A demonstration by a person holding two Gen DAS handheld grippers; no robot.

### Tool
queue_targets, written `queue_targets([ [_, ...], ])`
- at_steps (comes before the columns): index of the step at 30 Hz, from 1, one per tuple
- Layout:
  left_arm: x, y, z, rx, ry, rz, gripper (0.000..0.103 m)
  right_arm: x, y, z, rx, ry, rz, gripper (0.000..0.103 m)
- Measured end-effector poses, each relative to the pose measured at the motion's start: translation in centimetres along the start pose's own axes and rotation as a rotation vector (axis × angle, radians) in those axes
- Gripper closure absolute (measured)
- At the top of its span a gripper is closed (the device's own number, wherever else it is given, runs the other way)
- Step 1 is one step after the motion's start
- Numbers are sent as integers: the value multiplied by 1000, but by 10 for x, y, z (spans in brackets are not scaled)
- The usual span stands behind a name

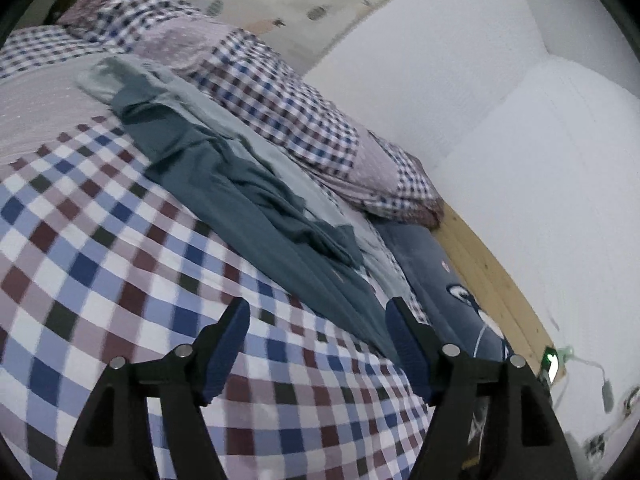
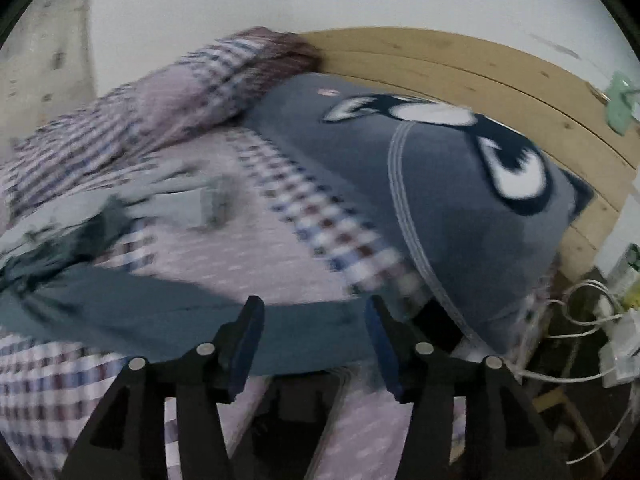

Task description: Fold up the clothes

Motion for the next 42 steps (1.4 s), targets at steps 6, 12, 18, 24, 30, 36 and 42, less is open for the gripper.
queue_targets([
  [6, -42, -4, -22, 49, -43, -126, 24, -129, 60, -31, -59, -298, -165, 39],
  [12, -81, -7, -46, 98, -91, -229, 24, -300, 149, -43, -148, -572, -429, 39],
  [18, -116, -17, -67, 102, -243, -237, 24, -432, 225, -32, -190, -694, -603, 43],
  [24, -150, -21, -80, 156, -261, -349, 24, -535, 271, 5, -209, -716, -697, 54],
  [30, -168, -15, -73, 143, -249, -428, 24, -608, 285, 43, -253, -709, -712, 58],
  [36, -174, -14, -74, 152, -227, -475, 24, -647, 281, 84, -272, -615, -688, 69],
  [42, -178, -17, -80, 164, -226, -490, 25, -646, 268, 93, -264, -600, -640, 97],
])
Point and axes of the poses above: each gripper's, at about its wrist camera, not at the fingertips, and z roughly the way its jaws point, x to its right, y to its underside, the point moved 3 cm from there along z, roughly the way its jaws point, and after that the axes turned 15 degrees about z, right-handed, at the moved point
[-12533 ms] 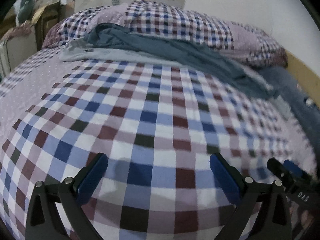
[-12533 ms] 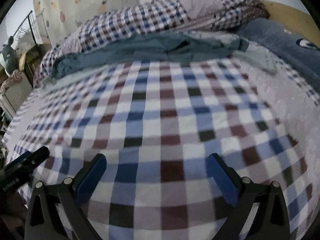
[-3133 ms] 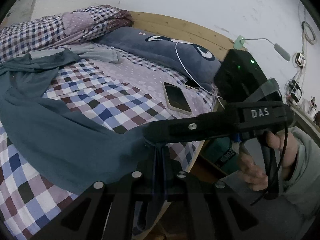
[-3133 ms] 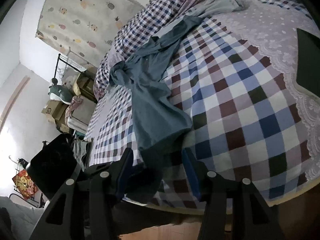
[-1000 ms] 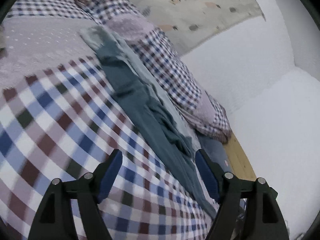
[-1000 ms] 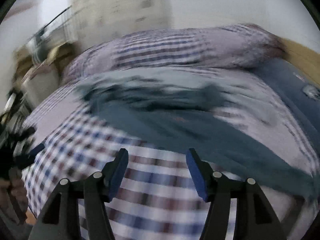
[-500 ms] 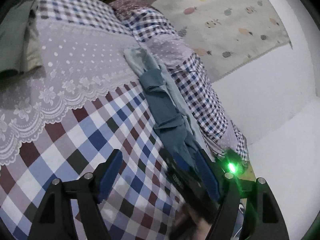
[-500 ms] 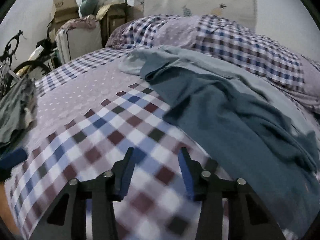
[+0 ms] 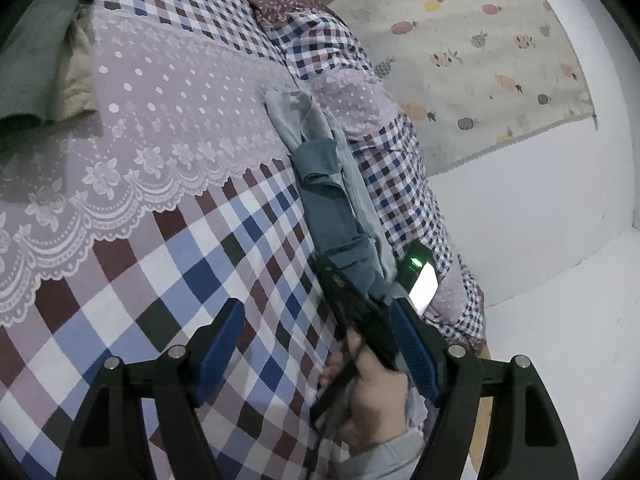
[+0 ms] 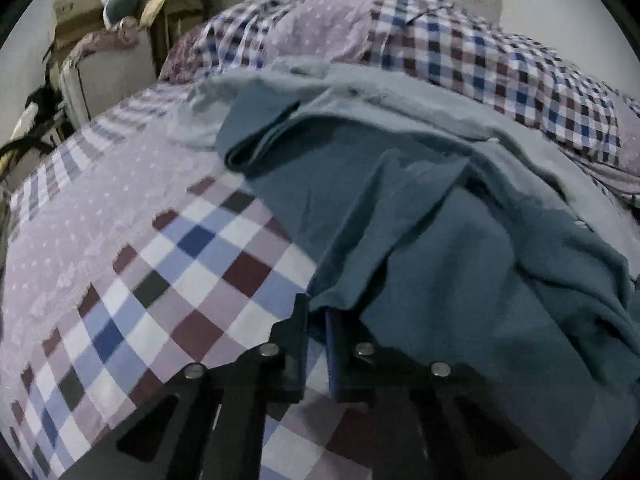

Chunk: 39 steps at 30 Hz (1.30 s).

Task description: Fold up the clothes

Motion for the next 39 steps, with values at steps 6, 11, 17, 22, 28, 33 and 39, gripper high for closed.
queue_targets([
  [6, -3, -6, -6, 7, 8, -22, 25, 4, 17, -70, 66, -58, -54, 99],
  [11, -7, -13, -13, 12, 6, -23, 25, 19, 47, -158, 108, -88, -83, 99],
  [17, -8, -15, -14, -18, 5, -10, 25, 34, 94, -258, 140, -48, -174, 99],
  [22, -11, -12, -12, -59, -26, 27, 25, 60, 150, -321, 116, 20, -196, 99],
  [28, -18, -9, -11, -95, -67, 60, 25, 118, 213, -381, 92, 150, -86, 99],
  [33, -2, 0, 0, -177, -112, 210, 25, 193, 243, -424, 126, 312, 96, 100],
  [39, 42, 35, 18, -270, -123, 424, 25, 270, 268, -449, 144, 493, 272, 100],
])
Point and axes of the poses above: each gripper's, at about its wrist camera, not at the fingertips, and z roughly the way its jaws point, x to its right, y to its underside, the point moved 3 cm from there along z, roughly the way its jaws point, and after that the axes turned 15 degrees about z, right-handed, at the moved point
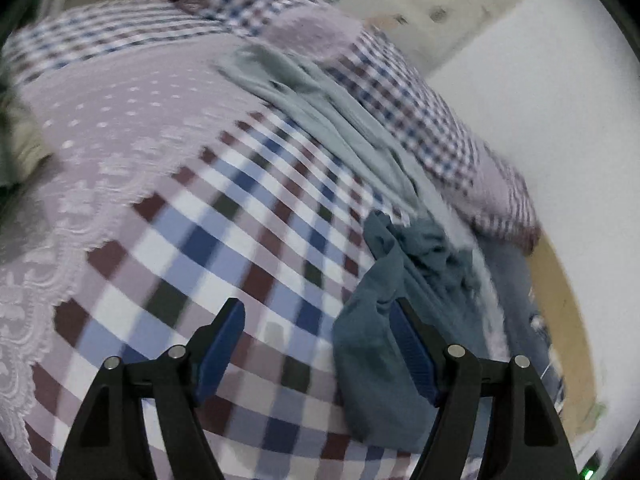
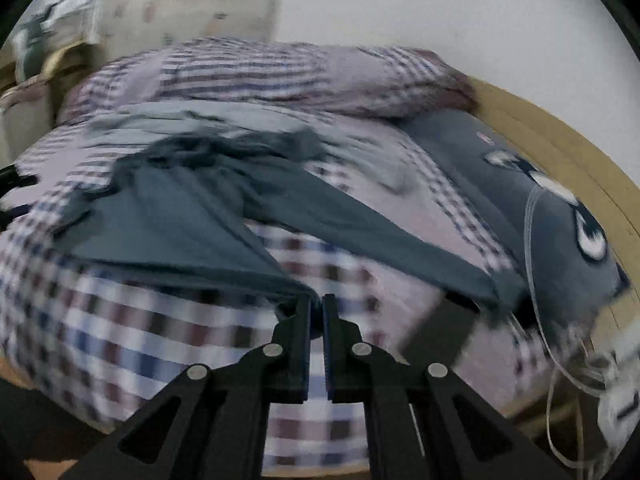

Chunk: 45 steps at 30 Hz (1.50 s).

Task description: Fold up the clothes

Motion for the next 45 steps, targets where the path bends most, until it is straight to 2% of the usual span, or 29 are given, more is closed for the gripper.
queue_targets([
  [4, 36, 12, 10, -63, 27, 106, 25, 26, 20, 10, -29, 63, 49, 100],
  [6, 60, 20, 11, -82, 17, 212, 25, 27, 28, 13, -30, 71, 47, 100],
  [9, 93, 35, 14, -88, -56, 391, 25, 22, 26, 13, 6, 74, 29, 100],
  [12, 115, 48, 25, -106, -115, 508, 25, 21, 18, 22, 27, 40, 64, 99],
  [17, 135, 51, 56, -131, -205, 616, 25, 18, 19, 28, 19, 0, 70, 99],
  [23, 145, 63, 83, -176, -268, 695, 42, 26, 21, 30, 6, -40, 82, 99],
  [25, 146, 63, 84, -168, -275, 697, 61, 28, 22, 30, 1, -56, 83, 99],
  [26, 144, 61, 83, -163, -282, 676, 84, 28, 23, 29, 1, -64, 83, 99],
  [27, 137, 58, 77, -148, -295, 630, 96, 28, 23, 27, 3, -69, 80, 99],
  [31, 105, 51, 34, -55, -198, 383, 98, 28, 25, 21, 14, -92, 69, 99],
  [37, 63, 44, -41, 121, -99, 176, 99, 30, 26, 9, 23, -131, 72, 99],
  [41, 35, 57, -74, 168, -48, 39, 99, 34, 29, -1, 28, -118, 49, 103],
  [43, 25, 70, -90, 178, -31, -16, 99, 39, 30, -7, 37, -81, 35, 103],
  [45, 23, 84, -102, 164, -22, -28, 100, 51, 32, -13, 36, -59, 39, 103],
])
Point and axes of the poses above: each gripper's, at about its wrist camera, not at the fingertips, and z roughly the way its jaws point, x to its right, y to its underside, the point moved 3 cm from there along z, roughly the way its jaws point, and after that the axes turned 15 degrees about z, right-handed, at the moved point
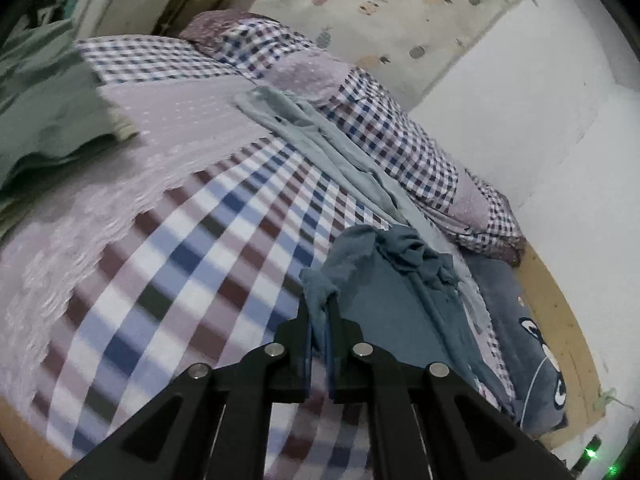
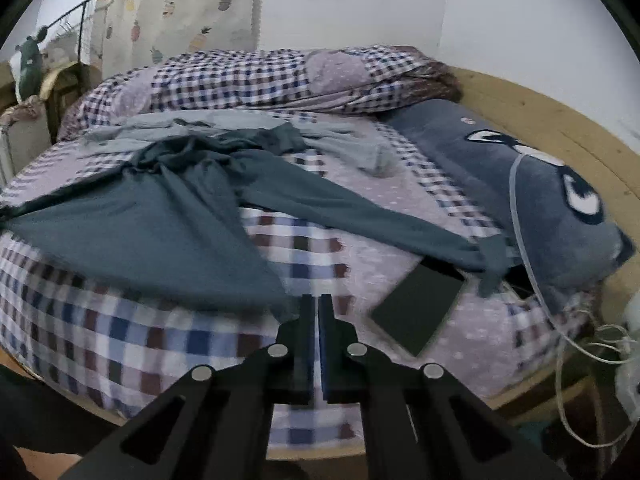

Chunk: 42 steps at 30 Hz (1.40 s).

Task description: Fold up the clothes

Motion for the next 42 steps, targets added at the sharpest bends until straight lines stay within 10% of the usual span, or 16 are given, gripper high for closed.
queue_targets([
  [10, -11, 39, -24, -78, -14, -7, 100, 41, 22, 24, -227, -110, 97, 100],
  [15, -19, 42, -18, -90, -25, -50, 100, 35, 30, 73, -413, -281, 148, 80],
  [22, -20, 42, -16, -90, -42, -44, 100, 19, 28, 114, -502, -296, 135, 61],
  [25, -20, 43, -13, -97, -46, -48, 100, 13, 29, 115, -497, -268, 77, 70],
  [26, -20, 43, -12, -100, -45, -50, 100, 11, 29, 112, -496, -271, 67, 97],
  [27, -20, 44, -12, -102, -44, -50, 100, 10, 29, 109, -496, -273, 57, 100],
  [42, 9, 54, -64, -90, 53, 58, 100, 41, -2, 9, -314, -172, 40, 101],
])
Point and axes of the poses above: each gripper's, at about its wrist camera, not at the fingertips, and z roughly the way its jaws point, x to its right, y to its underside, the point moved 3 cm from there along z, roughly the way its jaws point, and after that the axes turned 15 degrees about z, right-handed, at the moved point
